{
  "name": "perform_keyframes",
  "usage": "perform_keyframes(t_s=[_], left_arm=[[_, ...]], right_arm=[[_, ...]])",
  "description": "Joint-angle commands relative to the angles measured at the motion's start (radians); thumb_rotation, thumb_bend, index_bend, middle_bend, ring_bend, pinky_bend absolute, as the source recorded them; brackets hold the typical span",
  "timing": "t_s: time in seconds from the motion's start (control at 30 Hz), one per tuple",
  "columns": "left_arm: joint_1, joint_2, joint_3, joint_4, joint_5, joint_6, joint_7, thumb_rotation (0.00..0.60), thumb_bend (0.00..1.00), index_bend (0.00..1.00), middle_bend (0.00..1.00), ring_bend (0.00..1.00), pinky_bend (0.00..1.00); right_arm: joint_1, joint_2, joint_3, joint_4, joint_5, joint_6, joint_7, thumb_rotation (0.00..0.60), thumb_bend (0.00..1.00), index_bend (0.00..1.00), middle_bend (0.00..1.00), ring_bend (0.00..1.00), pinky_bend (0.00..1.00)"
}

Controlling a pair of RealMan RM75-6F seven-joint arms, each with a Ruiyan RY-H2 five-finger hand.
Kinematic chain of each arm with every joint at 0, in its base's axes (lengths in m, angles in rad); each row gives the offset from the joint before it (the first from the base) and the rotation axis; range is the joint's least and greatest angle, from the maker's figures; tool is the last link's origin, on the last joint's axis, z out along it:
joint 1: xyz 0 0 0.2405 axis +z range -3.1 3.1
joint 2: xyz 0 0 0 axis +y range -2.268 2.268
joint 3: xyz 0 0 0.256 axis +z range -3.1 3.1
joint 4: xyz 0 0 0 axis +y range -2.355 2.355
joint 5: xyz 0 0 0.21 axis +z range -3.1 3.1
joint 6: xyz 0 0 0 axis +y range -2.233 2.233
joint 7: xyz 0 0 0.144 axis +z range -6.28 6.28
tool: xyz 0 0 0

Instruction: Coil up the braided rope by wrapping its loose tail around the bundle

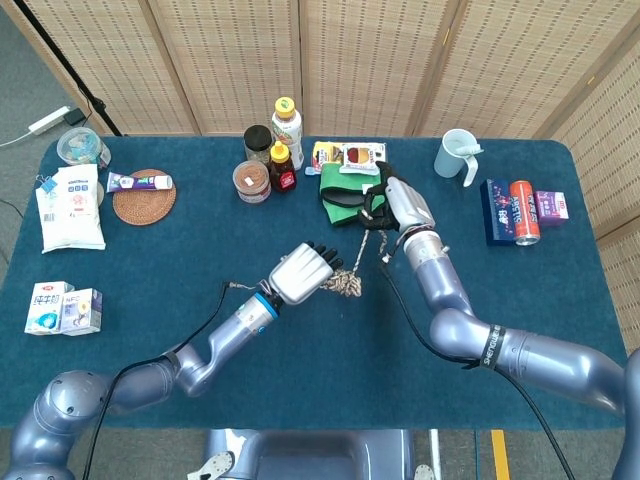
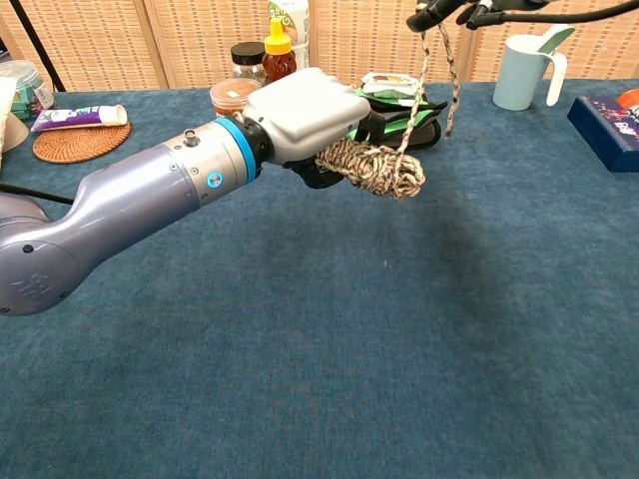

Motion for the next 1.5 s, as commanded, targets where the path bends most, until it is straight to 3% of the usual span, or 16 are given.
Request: perform_keyframes(t_s=[0.03, 0.4, 0.7, 0.97, 1.5], left_arm=[[0.005, 0.008, 0.007, -0.012, 0.01, 0.001, -0.01, 0.6, 0.43, 0.51, 0.42, 0.47, 0.63], [0.027, 0.054, 0.017, -0.081, 0.042, 0.014, -0.056, 0.6, 0.43, 0.51, 0.42, 0.46, 0.63], [0.04, 0.091, -0.019, -0.153, 0.034, 0.028, -0.133, 0.6, 0.43, 0.51, 0.42, 0.47, 0.63], [0.047, 0.14, -0.072, -0.246, 0.011, 0.044, -0.122, 0.6, 0.43, 0.51, 0.42, 0.46, 0.63], [0.057, 0.151, -0.118, -0.324, -0.051, 0.05, -0.019, 0.6, 0.43, 0.51, 0.42, 0.46, 0.63]], right_arm=[[0.006, -0.014, -0.005, 0.033, 0.032, 0.0, -0.018, 0.6, 0.47, 0.72, 0.0, 0.0, 0.0], [0.008, -0.097, -0.037, 0.19, 0.123, -0.009, -0.09, 0.6, 0.47, 0.72, 0.0, 0.0, 0.0], [-0.003, -0.156, -0.063, 0.256, 0.142, -0.035, -0.155, 0.6, 0.48, 0.72, 0.0, 0.0, 0.0], [-0.034, -0.179, -0.106, 0.229, 0.103, -0.03, -0.219, 0.6, 0.48, 0.72, 0.0, 0.0, 0.0], [-0.097, -0.144, -0.093, 0.057, -0.004, -0.011, -0.2, 0.6, 0.48, 0.7, 0.0, 0.0, 0.0]])
